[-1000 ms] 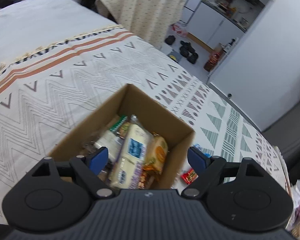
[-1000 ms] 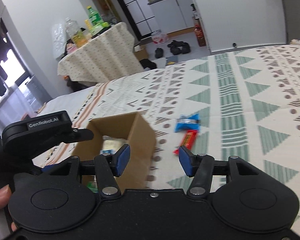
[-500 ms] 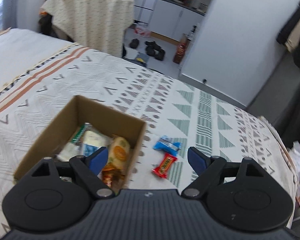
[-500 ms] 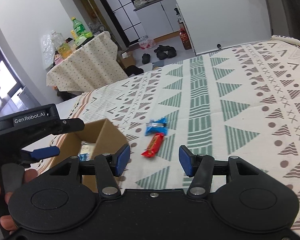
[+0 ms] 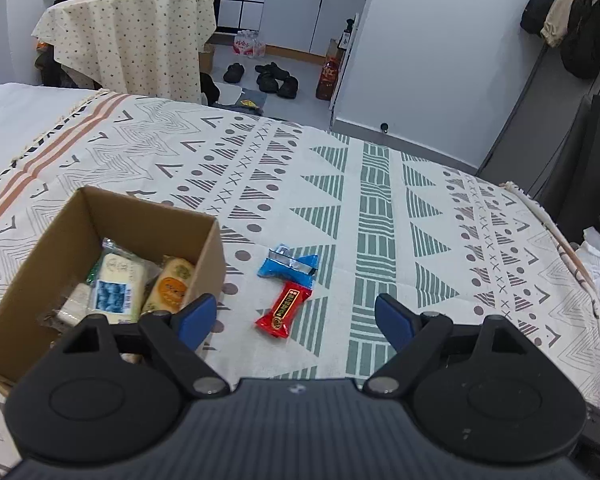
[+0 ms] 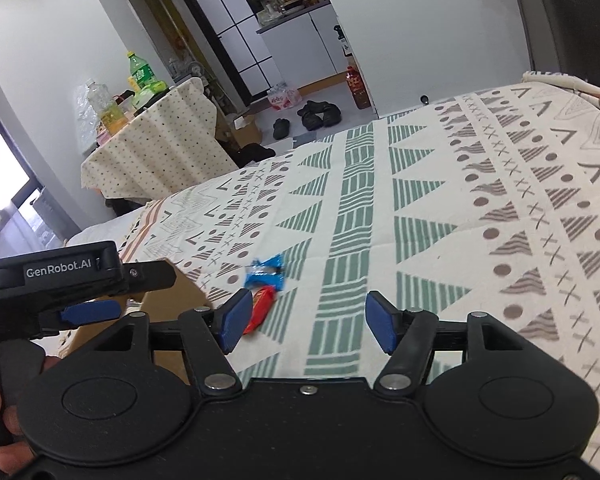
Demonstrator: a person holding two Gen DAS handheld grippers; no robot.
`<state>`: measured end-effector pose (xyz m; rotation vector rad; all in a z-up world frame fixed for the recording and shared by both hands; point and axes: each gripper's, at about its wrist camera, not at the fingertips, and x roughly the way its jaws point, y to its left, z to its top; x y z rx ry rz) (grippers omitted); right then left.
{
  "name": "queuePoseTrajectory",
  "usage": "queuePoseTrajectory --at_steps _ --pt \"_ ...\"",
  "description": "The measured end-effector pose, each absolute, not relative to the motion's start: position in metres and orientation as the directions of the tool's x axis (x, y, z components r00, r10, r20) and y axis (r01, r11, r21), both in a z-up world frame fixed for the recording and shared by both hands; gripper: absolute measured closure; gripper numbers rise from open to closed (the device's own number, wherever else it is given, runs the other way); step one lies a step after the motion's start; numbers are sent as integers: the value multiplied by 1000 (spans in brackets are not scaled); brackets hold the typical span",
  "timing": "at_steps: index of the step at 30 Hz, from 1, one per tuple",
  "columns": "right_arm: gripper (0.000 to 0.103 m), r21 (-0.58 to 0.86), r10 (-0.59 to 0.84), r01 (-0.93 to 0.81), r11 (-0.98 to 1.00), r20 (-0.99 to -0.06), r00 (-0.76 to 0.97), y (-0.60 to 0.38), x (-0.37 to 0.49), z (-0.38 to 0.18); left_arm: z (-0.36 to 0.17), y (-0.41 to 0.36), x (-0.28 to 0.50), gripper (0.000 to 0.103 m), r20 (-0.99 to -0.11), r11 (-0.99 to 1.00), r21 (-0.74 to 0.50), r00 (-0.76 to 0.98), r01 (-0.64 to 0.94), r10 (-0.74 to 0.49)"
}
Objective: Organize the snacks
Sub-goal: 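Move both grippers toward the blue wrapper and red candy bar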
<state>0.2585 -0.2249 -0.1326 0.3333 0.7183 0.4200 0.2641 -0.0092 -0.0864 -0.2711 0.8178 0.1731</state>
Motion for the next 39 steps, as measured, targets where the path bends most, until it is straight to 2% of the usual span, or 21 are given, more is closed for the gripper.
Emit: queuePoseTrajectory --at_steps 15,22,30,34,39 --pt "38 587 548 -202 784 -501 669 -258 306 -176 -114 -35 317 21 -785 949 -102 611 -299 108" --pt "38 608 554 -192 770 -490 673 -268 334 -185 -137 -41 329 22 -792 952 -87 599 -294 113" --pt "38 616 572 -191 764 -511 641 -263 352 -202 -162 -39 343 27 -808 950 -21 565 -312 167" --pt "38 621 599 -219 753 -510 617 -255 355 -206 -175 -32 352 35 -826 939 -29 537 -343 171" --pt "38 615 608 -238 751 -505 613 -246 362 -209 -191 -27 359 39 -850 932 -20 496 -361 174"
